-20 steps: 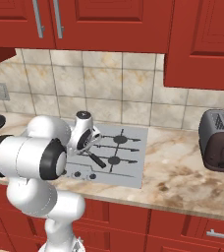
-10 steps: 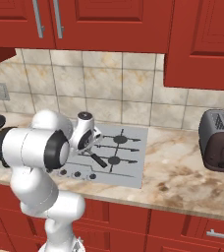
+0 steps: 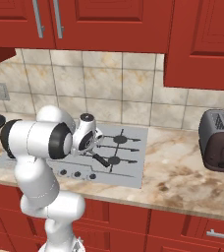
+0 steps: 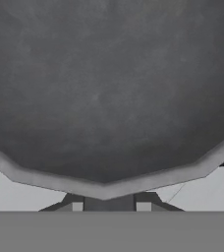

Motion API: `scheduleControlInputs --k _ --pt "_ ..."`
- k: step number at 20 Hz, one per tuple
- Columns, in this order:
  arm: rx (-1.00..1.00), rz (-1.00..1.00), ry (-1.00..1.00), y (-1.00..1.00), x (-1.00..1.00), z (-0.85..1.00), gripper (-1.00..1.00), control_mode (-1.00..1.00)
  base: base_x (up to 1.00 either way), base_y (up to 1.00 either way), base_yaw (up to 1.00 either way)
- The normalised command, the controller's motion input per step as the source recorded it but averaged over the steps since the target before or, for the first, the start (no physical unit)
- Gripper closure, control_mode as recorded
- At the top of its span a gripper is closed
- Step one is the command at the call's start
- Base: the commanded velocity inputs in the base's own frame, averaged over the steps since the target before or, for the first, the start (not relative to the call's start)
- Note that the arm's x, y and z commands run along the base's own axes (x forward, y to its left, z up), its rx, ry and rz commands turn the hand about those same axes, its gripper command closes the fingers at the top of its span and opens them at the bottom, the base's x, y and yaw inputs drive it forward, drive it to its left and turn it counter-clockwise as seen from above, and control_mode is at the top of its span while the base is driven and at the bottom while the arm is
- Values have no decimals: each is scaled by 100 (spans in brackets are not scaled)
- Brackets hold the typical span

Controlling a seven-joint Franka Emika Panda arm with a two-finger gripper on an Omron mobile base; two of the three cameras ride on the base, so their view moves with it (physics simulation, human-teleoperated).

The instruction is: Place both pans onto different burners. Then place the onion and the chicken drumstick on different pans.

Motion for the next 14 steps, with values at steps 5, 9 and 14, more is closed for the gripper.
scheduleControlInputs --k 5,9,14 --pt "0 0 0 0 15 -12 100 -100 0 0 0" --pt "0 0 0 0 12 -12 100 -100 0 0 0" --pt "0 0 0 1 6 -10 100 -100 0 0 0"
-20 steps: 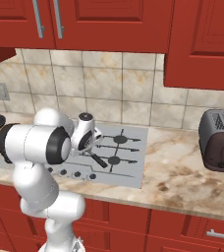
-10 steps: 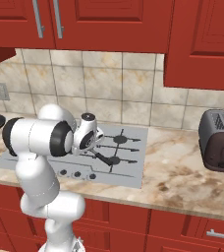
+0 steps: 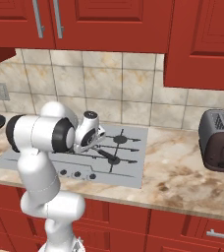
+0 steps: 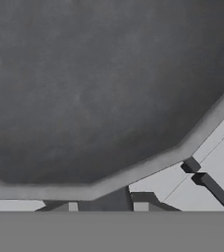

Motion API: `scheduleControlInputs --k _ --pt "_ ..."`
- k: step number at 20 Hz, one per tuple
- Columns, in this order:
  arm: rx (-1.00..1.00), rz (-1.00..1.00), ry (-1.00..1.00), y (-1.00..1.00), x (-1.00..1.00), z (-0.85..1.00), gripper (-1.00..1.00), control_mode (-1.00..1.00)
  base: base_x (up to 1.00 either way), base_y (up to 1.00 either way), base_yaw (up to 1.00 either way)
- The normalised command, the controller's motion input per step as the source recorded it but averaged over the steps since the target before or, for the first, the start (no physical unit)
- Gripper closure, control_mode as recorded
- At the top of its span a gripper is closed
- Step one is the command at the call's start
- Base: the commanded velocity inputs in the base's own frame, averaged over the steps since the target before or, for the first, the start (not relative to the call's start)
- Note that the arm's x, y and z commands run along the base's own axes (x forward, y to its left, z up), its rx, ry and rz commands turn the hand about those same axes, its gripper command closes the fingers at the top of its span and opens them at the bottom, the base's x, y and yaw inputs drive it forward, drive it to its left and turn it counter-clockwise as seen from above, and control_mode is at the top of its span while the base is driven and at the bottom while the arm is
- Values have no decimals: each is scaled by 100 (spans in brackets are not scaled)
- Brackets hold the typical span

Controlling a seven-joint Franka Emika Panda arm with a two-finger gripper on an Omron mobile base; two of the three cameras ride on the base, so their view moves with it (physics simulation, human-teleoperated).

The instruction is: Place both pans onto different burners. Then place the onion and the chicken drumstick on different pans.

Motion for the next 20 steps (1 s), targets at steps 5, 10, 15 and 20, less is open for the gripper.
scheduleControlInputs --k 5,10,15,20 --pt "0 0 0 6 1 -14 100 -100 0 0 0" --pt "0 -2 0 3 -4 -23 100 -100 0 0 0" --pt "0 -5 0 1 -4 -23 100 -100 0 0 0" --pt "0 -5 0 2 -4 -24 100 -100 0 0 0"
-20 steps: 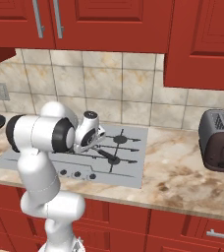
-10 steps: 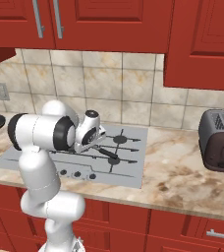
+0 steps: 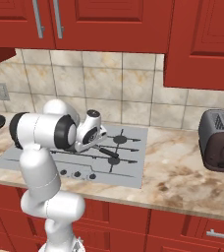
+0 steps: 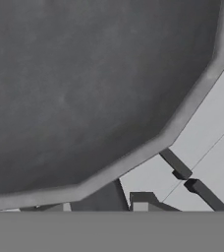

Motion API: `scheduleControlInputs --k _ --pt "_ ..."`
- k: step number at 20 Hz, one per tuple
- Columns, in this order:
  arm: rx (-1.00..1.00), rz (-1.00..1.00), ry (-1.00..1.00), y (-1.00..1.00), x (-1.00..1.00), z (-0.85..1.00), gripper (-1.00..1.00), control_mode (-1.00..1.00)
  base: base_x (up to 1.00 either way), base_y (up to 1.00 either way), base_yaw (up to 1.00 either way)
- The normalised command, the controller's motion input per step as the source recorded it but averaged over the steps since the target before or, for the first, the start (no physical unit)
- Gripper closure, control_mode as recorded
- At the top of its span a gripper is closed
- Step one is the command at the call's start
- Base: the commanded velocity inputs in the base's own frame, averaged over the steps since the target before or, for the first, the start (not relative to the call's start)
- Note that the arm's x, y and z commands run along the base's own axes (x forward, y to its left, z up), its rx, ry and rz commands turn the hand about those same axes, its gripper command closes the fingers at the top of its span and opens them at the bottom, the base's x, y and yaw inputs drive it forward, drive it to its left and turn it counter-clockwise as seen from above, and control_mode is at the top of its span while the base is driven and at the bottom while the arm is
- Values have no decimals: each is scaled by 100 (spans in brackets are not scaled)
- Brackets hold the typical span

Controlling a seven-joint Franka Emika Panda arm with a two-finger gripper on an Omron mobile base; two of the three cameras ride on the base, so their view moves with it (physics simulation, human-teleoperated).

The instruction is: Place both pans onto different burners. Then place the onion and the chicken drumstick on different pans.

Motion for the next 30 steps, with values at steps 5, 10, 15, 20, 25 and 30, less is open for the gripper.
scheduleControlInputs --k 5,10,15,20,25,30 --pt "1 -6 -1 5 -7 -25 100 -100 0 0 0" --pt "0 -4 -1 4 -1 -19 100 -100 0 0 0" --pt "0 -3 0 9 0 -20 100 -100 0 0 0" --pt "0 -4 0 2 0 -27 100 -100 0 0 0" --pt "0 -5 0 0 0 -33 100 -100 0 0 0" --pt "0 -4 0 0 0 -37 100 -100 0 0 0"
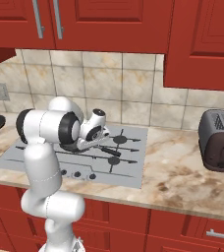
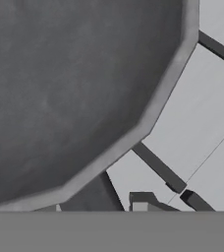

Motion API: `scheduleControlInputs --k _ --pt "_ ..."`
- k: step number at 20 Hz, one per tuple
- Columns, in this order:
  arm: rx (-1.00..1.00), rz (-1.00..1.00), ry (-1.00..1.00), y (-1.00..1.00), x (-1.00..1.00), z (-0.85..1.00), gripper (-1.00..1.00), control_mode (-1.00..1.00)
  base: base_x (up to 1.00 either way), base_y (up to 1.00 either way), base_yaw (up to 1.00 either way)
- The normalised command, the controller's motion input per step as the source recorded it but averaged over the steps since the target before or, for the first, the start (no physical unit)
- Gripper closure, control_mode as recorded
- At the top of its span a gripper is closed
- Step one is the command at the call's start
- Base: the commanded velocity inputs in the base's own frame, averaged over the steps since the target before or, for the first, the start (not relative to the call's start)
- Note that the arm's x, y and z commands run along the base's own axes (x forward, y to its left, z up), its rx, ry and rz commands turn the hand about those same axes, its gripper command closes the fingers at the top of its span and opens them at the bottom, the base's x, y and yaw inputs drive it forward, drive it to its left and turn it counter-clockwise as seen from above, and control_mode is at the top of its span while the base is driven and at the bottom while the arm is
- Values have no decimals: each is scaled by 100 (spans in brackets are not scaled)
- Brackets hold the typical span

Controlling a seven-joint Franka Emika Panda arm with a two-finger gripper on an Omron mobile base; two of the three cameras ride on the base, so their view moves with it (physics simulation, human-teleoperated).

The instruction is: Place both pans onto different burners. Then place the onion and the chicken drumstick on different pans.

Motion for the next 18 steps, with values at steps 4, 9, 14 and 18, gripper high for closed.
scheduleControlInputs --k 4,9,14,18 --pt "0 -4 0 0 0 -38 100 -100 0 0 0" --pt "0 -3 0 0 0 -38 100 -100 0 0 0" --pt "0 -3 0 0 0 -37 100 -100 0 0 0" --pt "0 -1 -3 -1 -6 -30 100 -100 0 0 0"
